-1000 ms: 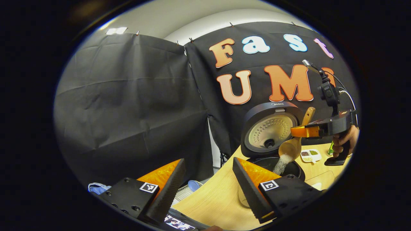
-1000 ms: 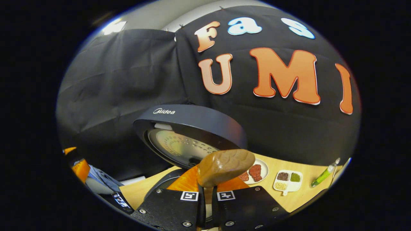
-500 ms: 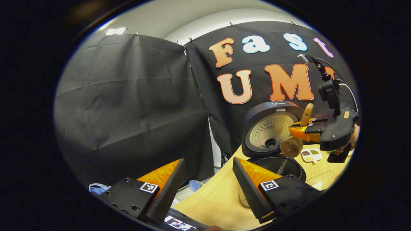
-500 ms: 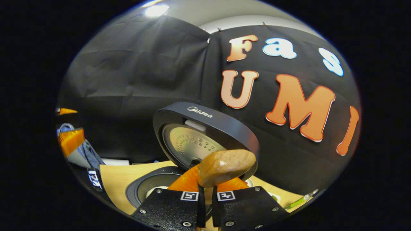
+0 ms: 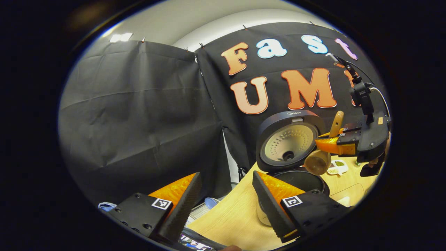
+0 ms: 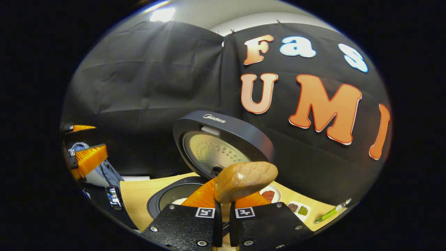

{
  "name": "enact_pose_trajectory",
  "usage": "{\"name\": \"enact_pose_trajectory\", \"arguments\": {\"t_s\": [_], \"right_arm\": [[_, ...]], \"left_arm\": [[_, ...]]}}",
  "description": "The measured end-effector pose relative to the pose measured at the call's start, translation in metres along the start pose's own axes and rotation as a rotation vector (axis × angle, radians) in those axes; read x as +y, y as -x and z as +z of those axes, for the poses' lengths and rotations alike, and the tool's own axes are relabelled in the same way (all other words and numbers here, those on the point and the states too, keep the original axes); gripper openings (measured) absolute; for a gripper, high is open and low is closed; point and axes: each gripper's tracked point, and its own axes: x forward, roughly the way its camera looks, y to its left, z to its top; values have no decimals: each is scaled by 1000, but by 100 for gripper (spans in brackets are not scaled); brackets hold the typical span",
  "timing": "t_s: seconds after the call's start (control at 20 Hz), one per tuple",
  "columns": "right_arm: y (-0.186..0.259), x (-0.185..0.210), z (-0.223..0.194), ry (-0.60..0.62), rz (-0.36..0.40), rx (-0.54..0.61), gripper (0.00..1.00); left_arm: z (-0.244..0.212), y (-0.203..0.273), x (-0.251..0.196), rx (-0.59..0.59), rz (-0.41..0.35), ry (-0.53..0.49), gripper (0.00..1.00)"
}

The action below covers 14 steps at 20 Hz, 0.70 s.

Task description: Close the left gripper, press the button to open the rice cooker; take a wooden spoon from the chopstick holder with the right hand, scoop a spoonful of rice and pour it into the rice cooker, then put the wooden spoon back into the chopstick holder.

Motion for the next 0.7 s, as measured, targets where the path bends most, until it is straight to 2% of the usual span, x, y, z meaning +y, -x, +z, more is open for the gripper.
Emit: {"name": "enact_pose_trajectory", "arguments": {"t_s": [0.1,0.15,0.35,0.4,0.45,0.7], "right_arm": [[12,-19,0,-69,-23,-3,7],[19,-27,-2,-105,-34,-3,7],[50,-69,-19,-214,-110,18,7],[59,-79,-24,-234,-131,22,7],[68,-89,-30,-253,-151,25,7],[114,-140,-72,-336,-275,77,7]], "left_arm": [[1,1,-8,1,-12,1,92],[2,1,-13,1,-21,0,99],[8,2,-37,-1,-65,3,99],[7,2,-44,6,-80,15,95],[8,3,-50,11,-89,27,99],[14,8,-85,12,-142,13,99]]}}
